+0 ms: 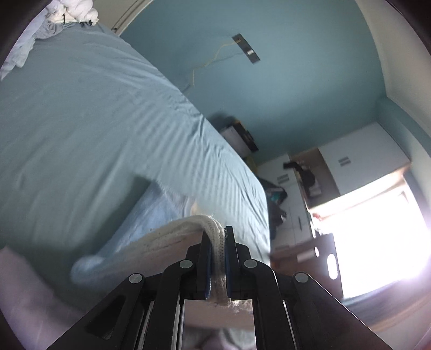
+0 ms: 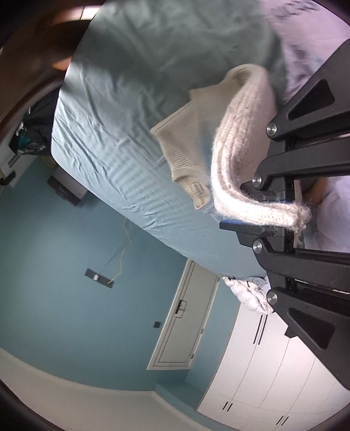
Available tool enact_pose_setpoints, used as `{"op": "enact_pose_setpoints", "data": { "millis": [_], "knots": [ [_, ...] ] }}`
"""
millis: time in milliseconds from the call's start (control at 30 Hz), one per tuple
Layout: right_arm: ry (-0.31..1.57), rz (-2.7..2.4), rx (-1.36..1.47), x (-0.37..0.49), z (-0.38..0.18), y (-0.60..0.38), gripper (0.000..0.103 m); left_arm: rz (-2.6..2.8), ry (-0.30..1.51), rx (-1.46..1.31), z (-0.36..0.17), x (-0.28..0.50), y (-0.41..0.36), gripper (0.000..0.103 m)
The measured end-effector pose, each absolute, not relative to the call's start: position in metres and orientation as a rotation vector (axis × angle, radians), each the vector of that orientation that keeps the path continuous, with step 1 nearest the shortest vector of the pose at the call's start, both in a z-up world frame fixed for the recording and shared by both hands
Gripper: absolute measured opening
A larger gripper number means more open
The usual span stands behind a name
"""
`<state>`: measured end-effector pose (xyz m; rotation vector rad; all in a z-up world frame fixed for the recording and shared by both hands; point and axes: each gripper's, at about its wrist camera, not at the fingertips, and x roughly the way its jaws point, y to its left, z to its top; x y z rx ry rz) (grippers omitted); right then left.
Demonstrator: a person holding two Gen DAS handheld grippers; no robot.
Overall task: Fold small clothes
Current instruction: 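Lift the hem with both grippers and fold it over toward the collar, then lower the hem onto the sweater and open both grippers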
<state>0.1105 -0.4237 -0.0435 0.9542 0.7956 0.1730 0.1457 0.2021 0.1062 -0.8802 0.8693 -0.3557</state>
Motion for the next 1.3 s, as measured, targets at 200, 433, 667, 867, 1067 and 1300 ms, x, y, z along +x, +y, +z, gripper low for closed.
{"op": "enact_pose_setpoints", "data": {
  "millis": [200, 433, 667, 867, 1067, 1300],
  "knots": [
    [0.913, 0.158, 0.892, 0.218, -0.07, -0.438, 0.004, -0.271, 0.947, -0.861, 0.076, 0.25, 0.179, 0.007],
    [1.022, 0.095, 0.911, 0.33, -0.151, -0.455, 0.004, -0.199, 1.04, -0.847, 0.008, 0.352, 0.162, 0.007],
    [1.059, -0.027, 0.966, 0.396, -0.224, -0.463, 0.004, -0.121, 1.06, -0.838, -0.071, 0.41, 0.155, 0.007],
    [1.188, -0.141, 0.945, 0.412, -0.269, -0.457, 0.006, -0.088, 1.125, -0.812, -0.126, 0.431, 0.147, 0.007],
    [1.197, -0.008, 1.002, 0.402, -0.268, -0.474, 0.009, -0.177, 1.248, -0.719, -0.119, 0.438, 0.145, 0.012],
    [1.015, 0.124, 1.115, 0.383, -0.224, -0.502, 0.087, -0.179, 1.179, -0.642, -0.059, 0.434, 0.153, 0.102]
  ]
}}
